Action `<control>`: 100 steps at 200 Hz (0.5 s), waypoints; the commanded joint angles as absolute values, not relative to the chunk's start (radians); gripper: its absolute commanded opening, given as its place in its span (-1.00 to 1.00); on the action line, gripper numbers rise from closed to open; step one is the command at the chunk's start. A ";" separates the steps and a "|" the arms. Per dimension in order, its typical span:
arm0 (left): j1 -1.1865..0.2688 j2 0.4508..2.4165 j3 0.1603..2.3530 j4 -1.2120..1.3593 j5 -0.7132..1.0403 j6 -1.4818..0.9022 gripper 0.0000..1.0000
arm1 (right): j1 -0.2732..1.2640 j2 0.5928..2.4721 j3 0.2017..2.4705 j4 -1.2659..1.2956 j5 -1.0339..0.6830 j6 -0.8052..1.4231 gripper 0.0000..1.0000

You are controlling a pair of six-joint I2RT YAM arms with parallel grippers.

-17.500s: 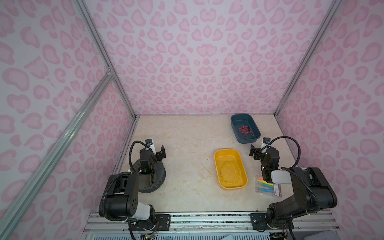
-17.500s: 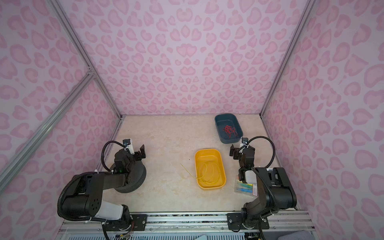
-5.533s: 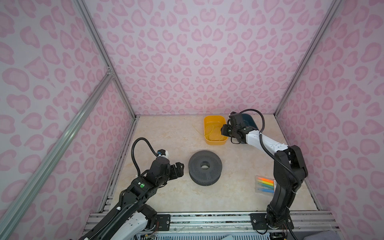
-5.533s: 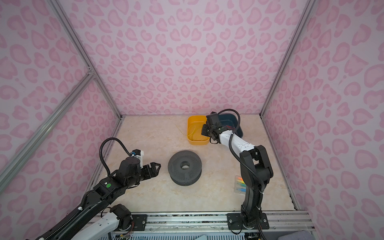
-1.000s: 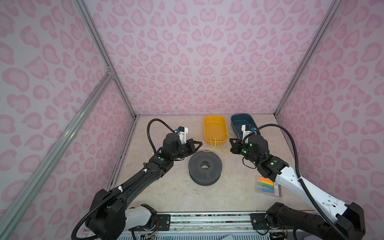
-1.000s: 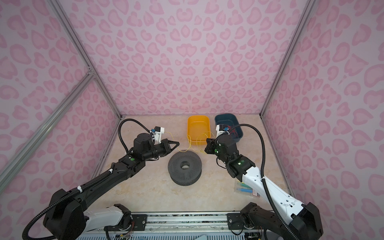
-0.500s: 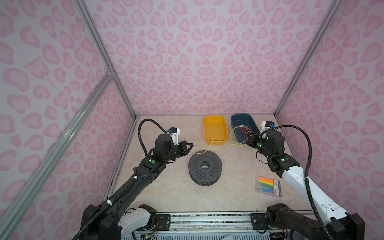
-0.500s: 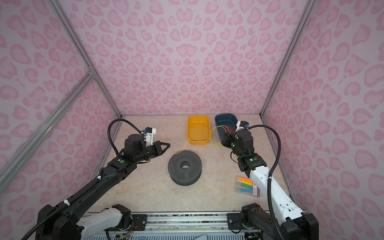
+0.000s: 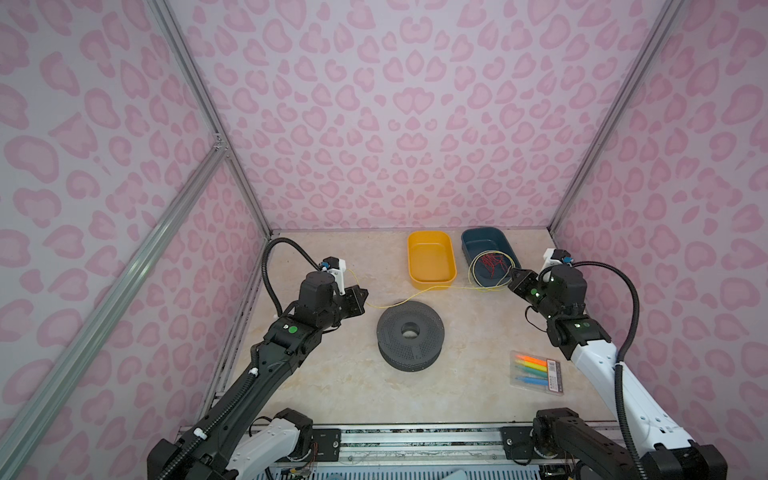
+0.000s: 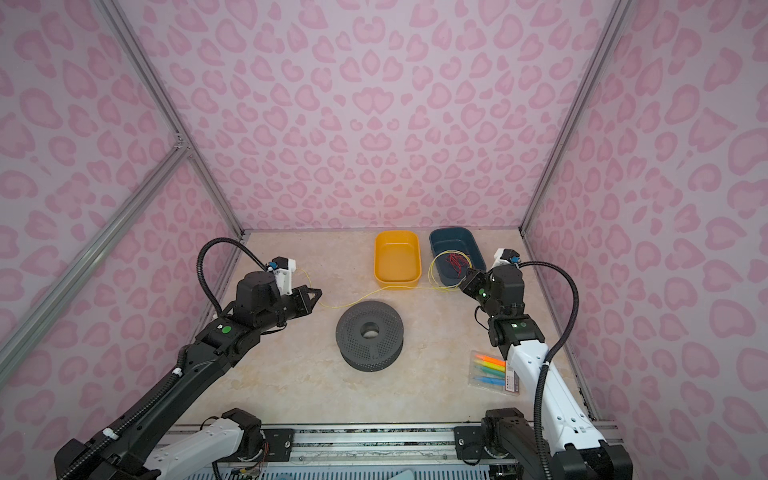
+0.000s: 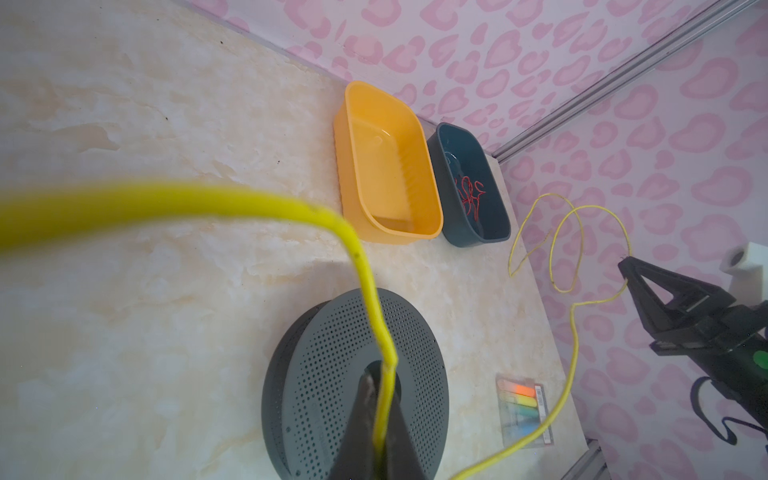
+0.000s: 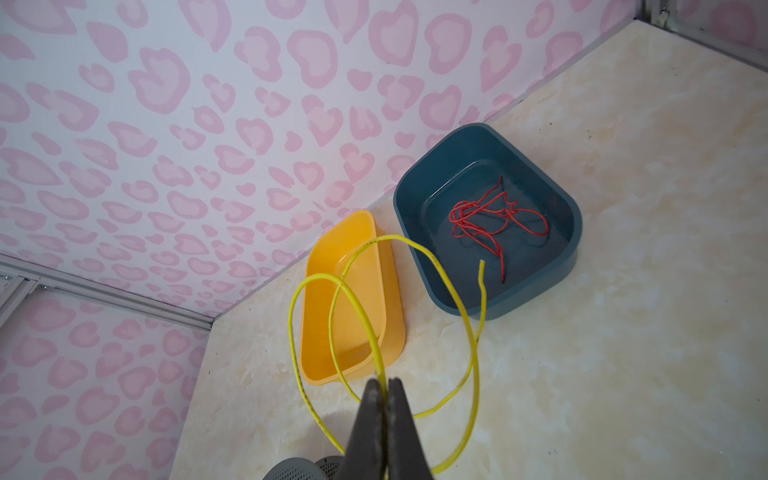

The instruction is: Wrap the cables

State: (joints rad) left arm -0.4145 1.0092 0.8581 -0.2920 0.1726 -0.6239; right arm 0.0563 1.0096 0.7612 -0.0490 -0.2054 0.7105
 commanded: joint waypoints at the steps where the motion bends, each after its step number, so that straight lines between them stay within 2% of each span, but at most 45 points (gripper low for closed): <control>1: -0.410 0.979 0.840 -0.359 0.062 -0.582 -0.93 | 0.015 1.004 0.748 0.000 -0.158 0.746 -1.00; 100: -0.405 0.855 0.818 -0.374 -0.040 -0.557 -0.92 | -0.026 1.051 0.688 0.060 -0.234 0.827 -1.00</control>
